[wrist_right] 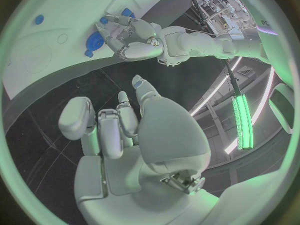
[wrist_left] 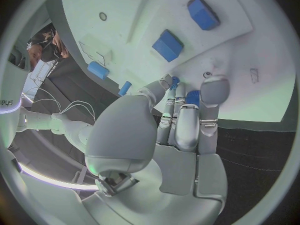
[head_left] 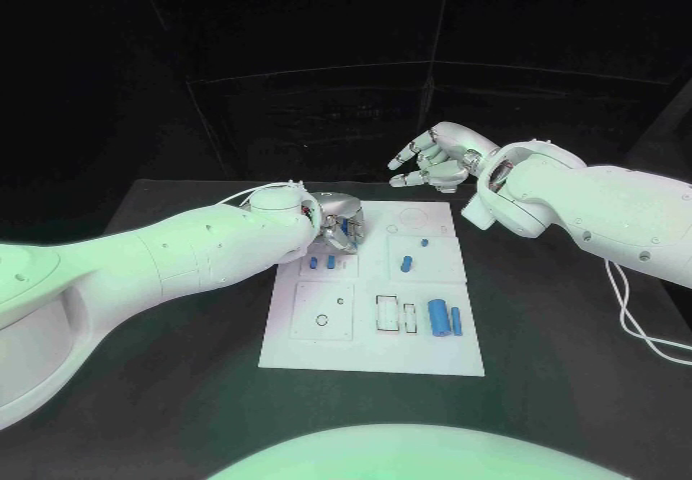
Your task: Assemble the parts on the task board
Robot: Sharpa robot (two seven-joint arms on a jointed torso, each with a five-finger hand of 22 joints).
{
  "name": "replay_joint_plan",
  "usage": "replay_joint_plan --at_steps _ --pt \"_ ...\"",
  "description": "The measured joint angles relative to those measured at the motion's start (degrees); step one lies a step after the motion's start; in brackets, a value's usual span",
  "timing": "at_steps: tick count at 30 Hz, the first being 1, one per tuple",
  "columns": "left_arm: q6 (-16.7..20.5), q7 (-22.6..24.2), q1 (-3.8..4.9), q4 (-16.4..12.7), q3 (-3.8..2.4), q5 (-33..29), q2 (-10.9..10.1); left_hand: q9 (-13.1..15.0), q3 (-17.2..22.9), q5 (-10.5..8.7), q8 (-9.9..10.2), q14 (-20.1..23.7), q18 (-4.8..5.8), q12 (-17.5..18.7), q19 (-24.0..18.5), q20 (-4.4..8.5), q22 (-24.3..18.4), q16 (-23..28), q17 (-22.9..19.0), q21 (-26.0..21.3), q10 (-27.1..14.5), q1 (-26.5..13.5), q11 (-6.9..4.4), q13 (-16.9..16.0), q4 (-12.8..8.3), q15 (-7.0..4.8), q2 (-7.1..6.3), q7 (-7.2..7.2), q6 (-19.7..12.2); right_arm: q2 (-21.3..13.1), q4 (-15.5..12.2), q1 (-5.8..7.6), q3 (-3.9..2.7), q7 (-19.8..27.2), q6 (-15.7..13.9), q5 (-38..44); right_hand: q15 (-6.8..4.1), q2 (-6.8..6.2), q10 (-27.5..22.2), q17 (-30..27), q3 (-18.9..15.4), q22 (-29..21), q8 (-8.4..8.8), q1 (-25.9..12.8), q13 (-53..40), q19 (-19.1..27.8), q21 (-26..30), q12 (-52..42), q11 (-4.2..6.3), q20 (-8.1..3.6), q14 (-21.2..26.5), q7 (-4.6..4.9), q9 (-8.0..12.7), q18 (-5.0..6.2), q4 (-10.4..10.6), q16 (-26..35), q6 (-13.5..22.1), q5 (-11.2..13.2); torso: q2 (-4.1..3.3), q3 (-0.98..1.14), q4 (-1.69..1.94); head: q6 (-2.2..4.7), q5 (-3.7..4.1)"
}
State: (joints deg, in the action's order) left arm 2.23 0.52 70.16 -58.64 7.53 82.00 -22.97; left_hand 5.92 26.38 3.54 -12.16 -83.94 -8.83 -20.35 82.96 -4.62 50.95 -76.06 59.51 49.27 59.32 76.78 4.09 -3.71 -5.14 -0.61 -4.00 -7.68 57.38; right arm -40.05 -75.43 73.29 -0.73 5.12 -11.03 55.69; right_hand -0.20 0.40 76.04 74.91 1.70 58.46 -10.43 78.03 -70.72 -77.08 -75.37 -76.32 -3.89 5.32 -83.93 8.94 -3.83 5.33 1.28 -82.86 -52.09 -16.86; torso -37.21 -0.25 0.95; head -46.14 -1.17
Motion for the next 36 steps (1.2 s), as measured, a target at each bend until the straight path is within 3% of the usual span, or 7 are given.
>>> replay_joint_plan --at_steps 9,20,23,29,32,36 --pt "0.33 -0.08 0.01 -0.08 -0.02 0.51 -0.18 -0.26 2.77 -0.06 0.0 -0.03 0.0 1.06 0.22 0.22 1.06 0.0 -0.21 0.89 2.01 0.78 -0.22 -0.03 -1.2 -0.39 0.77 0.09 1.53 -0.03 0.0 0.0 0.0 0.0 0.01 0.0 0.0 0.0 0.0 0.0 0.0 0.0 0.0 0.0 0.0 0.0 0.0 0.0 0.0 0.0 0.0 0.0 0.0 0.0 0.0 0.0 0.0 0.0 0.03 0.0 0.02 0.01 0.07" --pt "3.37 1.81 -0.24 -2.28 0.02 0.68 -2.58 -0.4 4.08 -0.23 0.02 -0.01 -0.01 1.97 0.42 0.42 1.51 -0.23 -0.41 1.12 3.36 0.82 -0.29 -0.06 -1.89 -0.41 0.73 0.01 2.82 -0.17 -0.04 0.0 0.0 0.01 0.0 0.0 0.0 0.0 0.0 0.0 0.0 0.01 0.0 0.0 -0.01 0.0 0.0 0.0 0.0 0.0 0.0 0.0 0.0 0.0 0.0 0.0 0.0 0.0 0.07 0.0 0.08 0.24 0.15" --pt "4.29 2.33 -0.24 -3.39 -0.83 0.45 -3.33 -0.4 4.07 -0.24 0.01 -0.01 -0.01 1.99 0.42 0.41 1.51 -0.23 -0.41 1.12 3.45 0.82 -0.2 -0.08 -1.89 -0.41 0.72 0.01 2.83 -0.19 -0.04 0.0 0.0 0.03 0.0 0.0 0.0 0.0 0.0 0.0 0.0 0.01 0.0 0.0 -0.01 0.0 0.0 0.0 0.0 0.0 0.0 0.0 0.0 0.0 0.0 0.0 0.0 0.0 0.07 0.0 0.11 0.29 0.1" --pt "5.63 2.87 -0.07 -6.23 -3.25 0.03 -5.3 -0.48 4.07 -0.24 0.02 -0.01 -0.01 2.29 0.41 0.42 1.59 -0.23 -0.41 1.33 3.55 0.82 -0.11 -0.09 -1.89 -0.41 0.72 0.01 2.82 -0.25 -0.02 0.0 0.0 0.05 0.0 0.0 0.0 0.0 0.0 0.0 0.0 0.01 0.0 0.0 -0.02 0.0 0.0 0.0 0.0 0.0 0.0 0.0 0.0 0.0 0.0 0.0 0.0 0.0 0.11 0.01 0.18 0.48 -0.14" --pt "6.03 2.92 -0.02 -7.58 -3.94 -0.11 -6.61 -0.48 4.24 -0.24 0.21 -0.01 -0.01 2.37 0.41 0.41 1.59 -0.23 -0.41 1.33 3.77 0.52 -0.29 -0.09 -2.05 -0.41 0.42 0.0 2.84 -0.29 -0.01 0.0 0.0 0.06 0.0 0.0 0.0 0.0 0.0 0.0 0.0 0.01 0.0 0.0 -0.02 0.0 0.0 0.0 0.0 0.0 0.0 0.0 0.0 0.0 0.0 0.0 0.0 0.0 0.12 0.02 0.19 0.57 -0.27" --pt "6.15 2.88 -0.02 -8.89 -4.4 -0.24 -8.43 -0.54 4.24 -0.24 0.21 -0.01 -0.01 2.63 0.41 0.41 1.66 -0.23 -0.48 1.33 3.78 0.52 -0.28 -0.08 -2.05 -0.41 0.42 0.0 2.84 -0.4 -0.01 0.0 0.0 0.07 0.0 0.0 0.0 0.0 0.0 0.0 0.0 0.01 0.0 0.0 -0.02 0.0 0.0 0.0 0.0 0.0 0.0 0.0 0.0 0.0 0.0 0.0 0.0 0.0 0.11 0.02 0.19 0.67 -0.34"
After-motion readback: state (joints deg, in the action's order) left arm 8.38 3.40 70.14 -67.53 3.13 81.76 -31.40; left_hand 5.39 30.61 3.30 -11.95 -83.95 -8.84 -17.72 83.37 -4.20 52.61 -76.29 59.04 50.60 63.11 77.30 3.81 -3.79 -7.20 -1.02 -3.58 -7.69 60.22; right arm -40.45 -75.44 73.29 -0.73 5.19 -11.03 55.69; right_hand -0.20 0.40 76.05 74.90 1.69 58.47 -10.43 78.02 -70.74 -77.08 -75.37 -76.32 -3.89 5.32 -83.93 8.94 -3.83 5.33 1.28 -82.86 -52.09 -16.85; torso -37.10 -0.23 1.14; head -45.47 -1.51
